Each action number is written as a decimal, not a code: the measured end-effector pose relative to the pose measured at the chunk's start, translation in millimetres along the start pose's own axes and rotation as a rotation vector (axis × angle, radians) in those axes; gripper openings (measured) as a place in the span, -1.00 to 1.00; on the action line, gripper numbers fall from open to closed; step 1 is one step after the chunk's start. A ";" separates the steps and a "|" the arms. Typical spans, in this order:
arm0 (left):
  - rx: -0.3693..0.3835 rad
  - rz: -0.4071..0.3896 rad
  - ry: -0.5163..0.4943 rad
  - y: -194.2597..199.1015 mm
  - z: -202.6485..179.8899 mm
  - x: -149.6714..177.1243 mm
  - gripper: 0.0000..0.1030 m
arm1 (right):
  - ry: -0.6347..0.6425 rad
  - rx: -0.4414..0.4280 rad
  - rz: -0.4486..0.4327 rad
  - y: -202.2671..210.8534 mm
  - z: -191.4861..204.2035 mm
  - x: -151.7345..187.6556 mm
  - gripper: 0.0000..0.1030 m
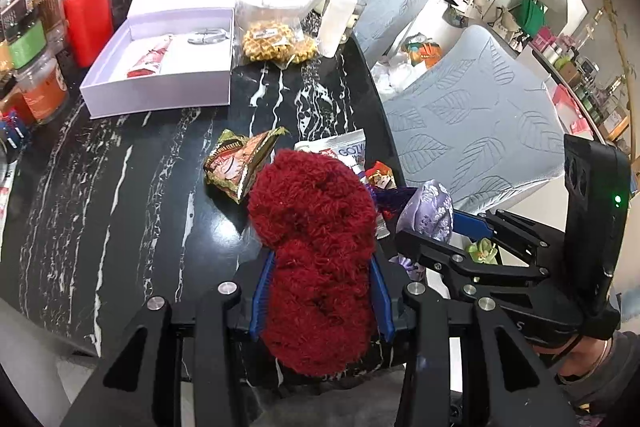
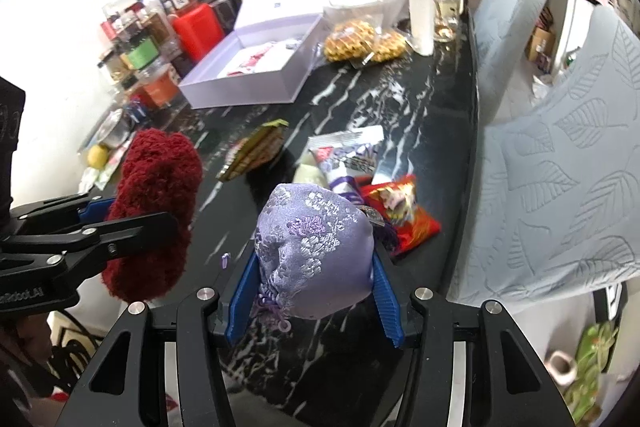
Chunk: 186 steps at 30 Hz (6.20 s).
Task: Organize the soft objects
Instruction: 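Lift the red scrunchie and lavender pouch and carry both toward the lavender box, then lower the scrunchie and pouch into the box and open both tools, then withdraw both tools up and away from the box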
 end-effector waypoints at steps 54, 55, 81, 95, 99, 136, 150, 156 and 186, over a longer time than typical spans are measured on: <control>-0.194 -0.256 -0.009 102.5 27.4 -95.9 -0.19 | 0.198 -0.166 -0.211 80.2 69.4 -95.4 0.02; -0.198 -0.257 -0.013 102.5 30.4 -100.0 -0.19 | 0.201 -0.166 -0.214 77.9 71.5 -100.1 0.02; -0.151 -0.215 -0.051 70.0 116.8 -224.3 -0.19 | 0.182 -0.097 -0.231 13.7 94.7 -229.0 0.02; -0.126 -0.160 -0.052 22.5 173.7 -282.3 -0.19 | 0.172 -0.056 -0.191 -54.5 95.5 -293.5 0.02; -0.131 -0.149 -0.045 9.0 191.7 -296.8 -0.19 | 0.166 -0.050 -0.178 -76.5 96.7 -308.9 0.02; -0.222 0.037 -0.052 -115.9 284.0 -301.8 -0.19 | 0.188 0.015 -0.024 -242.3 103.6 -339.9 0.06; -0.294 0.132 -0.032 -143.0 301.3 -291.1 -0.15 | 0.196 0.036 0.007 -267.3 105.8 -337.3 0.23; -0.331 0.141 -0.033 -140.8 302.5 -289.3 0.12 | 0.186 0.046 0.007 -263.2 103.3 -335.9 0.45; -0.337 -0.029 -0.075 -43.3 229.0 -309.6 0.46 | 0.184 0.091 -0.131 -158.1 99.6 -338.4 0.50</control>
Point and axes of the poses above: each gripper's, at about its wrist camera, not at the fingertips, and y roughly against the way its jaws point, z to its left, x to its underside, the point moved 4 cm from there along -y, roughly the way its jaws point, and after that the axes turned 8 degrees about x, right-handed, at the moved point
